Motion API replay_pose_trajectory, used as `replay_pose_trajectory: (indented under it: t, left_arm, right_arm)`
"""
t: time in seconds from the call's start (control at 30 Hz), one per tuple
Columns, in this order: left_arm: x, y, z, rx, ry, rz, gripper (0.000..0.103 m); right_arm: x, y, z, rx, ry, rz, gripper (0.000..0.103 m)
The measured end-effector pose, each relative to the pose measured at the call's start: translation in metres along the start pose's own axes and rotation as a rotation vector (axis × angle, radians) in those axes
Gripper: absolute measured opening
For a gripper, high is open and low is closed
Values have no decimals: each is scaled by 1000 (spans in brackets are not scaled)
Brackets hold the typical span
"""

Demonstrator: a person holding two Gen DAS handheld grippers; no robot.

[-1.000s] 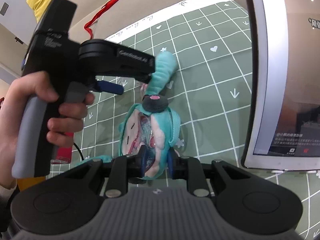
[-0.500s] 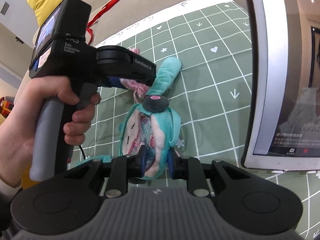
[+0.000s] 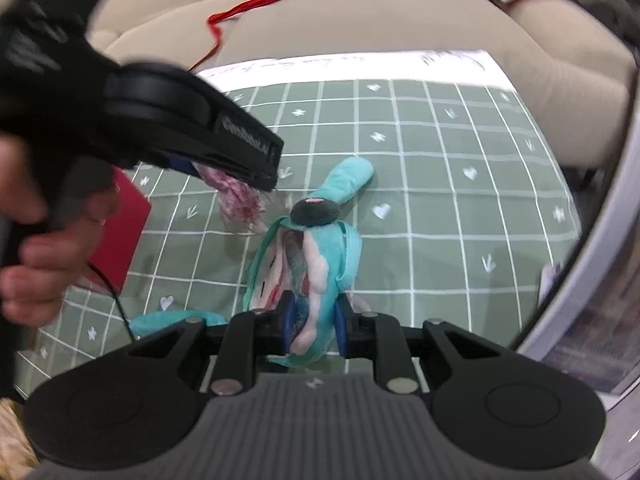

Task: Organize soft objects
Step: 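Carry the pink pouch and teal plush with both tools over the orange box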

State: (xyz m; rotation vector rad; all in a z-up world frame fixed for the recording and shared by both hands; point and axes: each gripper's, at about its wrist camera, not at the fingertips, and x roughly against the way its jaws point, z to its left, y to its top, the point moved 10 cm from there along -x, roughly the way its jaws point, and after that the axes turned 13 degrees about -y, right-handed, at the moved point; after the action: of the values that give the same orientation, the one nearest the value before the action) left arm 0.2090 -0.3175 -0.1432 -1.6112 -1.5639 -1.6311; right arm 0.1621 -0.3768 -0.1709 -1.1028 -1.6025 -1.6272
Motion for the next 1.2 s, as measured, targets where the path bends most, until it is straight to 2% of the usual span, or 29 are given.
replay_pose_trajectory:
  t: [0.1, 0.3, 0.43, 0.57, 0.63, 0.7, 0.8, 1.0, 1.2]
  left_arm:
    - [28, -2, 11, 6, 1, -44, 51]
    - [76, -34, 43, 89, -56, -92, 51]
    - [99, -52, 57, 95, -67, -120, 51]
    - [113, -66, 66, 91, -87, -131, 51]
    - [118, -74, 70, 126, -131, -122, 51]
    - [122, -77, 73, 140, -141, -128, 51]
    - [131, -76, 78, 124, -115, -160, 51]
    - [143, -74, 87, 162, -133, -186, 51]
    - [146, -73, 94, 164, -110, -180, 51]
  right_arm:
    - [2, 2, 14, 57, -31, -11, 19]
    - [0, 8, 30, 48, 18, -6, 19]
    - [-2, 16, 43, 59, 25, -17, 19]
    - [-5, 26, 57, 36, 79, -12, 24]
    - [-12, 27, 65, 13, 119, 21, 25]
    - [-19, 28, 74, -13, 152, 63, 25]
    - [-31, 31, 82, -1, 104, 71, 24]
    - [-29, 34, 84, -6, 17, 59, 20]
    - [-24, 34, 89, -3, -18, 46, 19]
